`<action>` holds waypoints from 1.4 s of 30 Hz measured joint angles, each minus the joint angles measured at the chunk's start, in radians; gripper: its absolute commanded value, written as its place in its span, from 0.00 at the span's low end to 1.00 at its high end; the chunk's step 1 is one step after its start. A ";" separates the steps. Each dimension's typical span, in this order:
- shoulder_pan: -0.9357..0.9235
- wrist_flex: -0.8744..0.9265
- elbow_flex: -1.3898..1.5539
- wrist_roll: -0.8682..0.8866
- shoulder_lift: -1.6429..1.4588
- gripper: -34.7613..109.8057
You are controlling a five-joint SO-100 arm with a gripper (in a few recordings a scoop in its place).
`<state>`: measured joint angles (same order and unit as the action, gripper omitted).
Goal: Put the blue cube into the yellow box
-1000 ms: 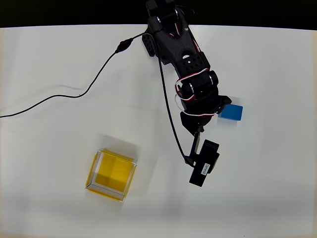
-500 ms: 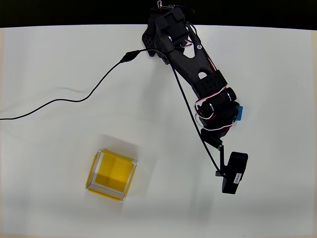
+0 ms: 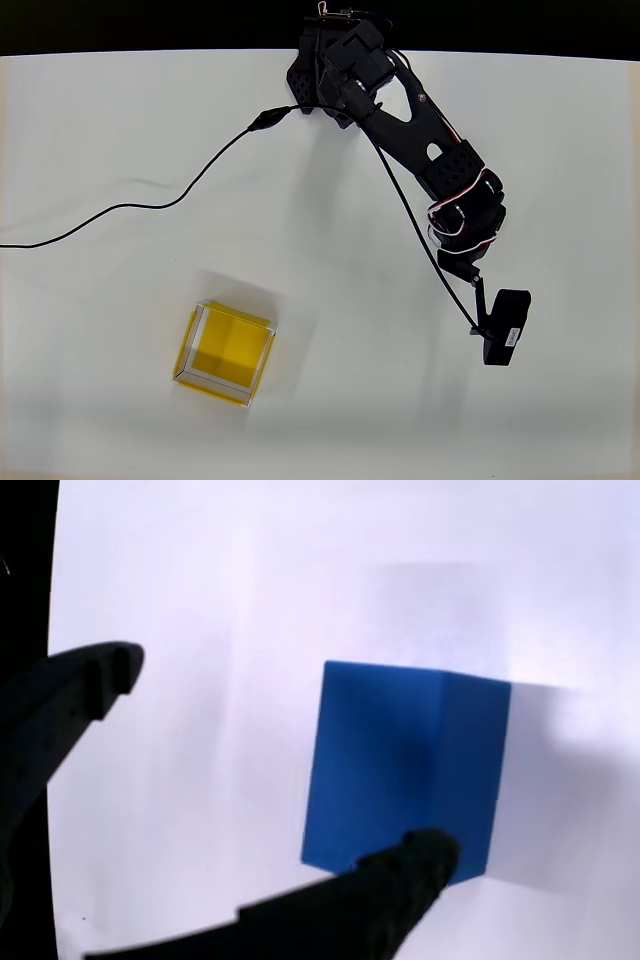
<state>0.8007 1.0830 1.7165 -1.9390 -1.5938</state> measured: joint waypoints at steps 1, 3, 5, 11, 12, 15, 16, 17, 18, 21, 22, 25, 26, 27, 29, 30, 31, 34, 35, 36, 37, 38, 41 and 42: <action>0.000 -0.008 0.012 0.000 0.011 0.61; 0.000 -0.017 0.029 0.000 0.026 0.61; -0.002 -0.018 0.041 0.000 0.034 0.60; -0.002 -0.041 0.043 0.000 0.080 0.60; -0.002 -0.049 0.043 0.000 0.089 0.60; -0.002 -0.067 0.046 0.014 0.115 0.59; -0.002 -0.077 0.049 0.015 0.121 0.59; -0.002 -0.086 0.057 0.017 0.127 0.59; -0.002 -0.094 0.066 0.018 0.130 0.58; 0.009 -0.107 0.074 0.018 0.143 0.57; 0.012 -0.109 0.075 0.018 0.149 0.56; 0.026 -0.110 0.075 0.018 0.163 0.54; 0.029 -0.110 0.078 0.018 0.167 0.53; 0.031 -0.110 0.084 0.018 0.169 0.52; 0.028 -0.121 0.095 0.018 0.169 0.49; 0.026 -0.130 0.103 0.015 0.169 0.48; 0.025 -0.137 0.106 0.012 0.173 0.47; 0.025 -0.156 0.124 0.015 0.187 0.46; 0.025 -0.167 0.132 0.017 0.189 0.45; 0.025 -0.181 0.138 0.017 0.189 0.44; 0.025 -0.195 0.149 0.017 0.190 0.43; 0.025 -0.210 0.156 0.017 0.190 0.42; 0.026 -0.264 0.172 0.034 0.189 0.40; 0.026 -0.279 0.172 0.043 0.189 0.38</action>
<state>0.8268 0.8038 1.8883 -1.8960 -1.4051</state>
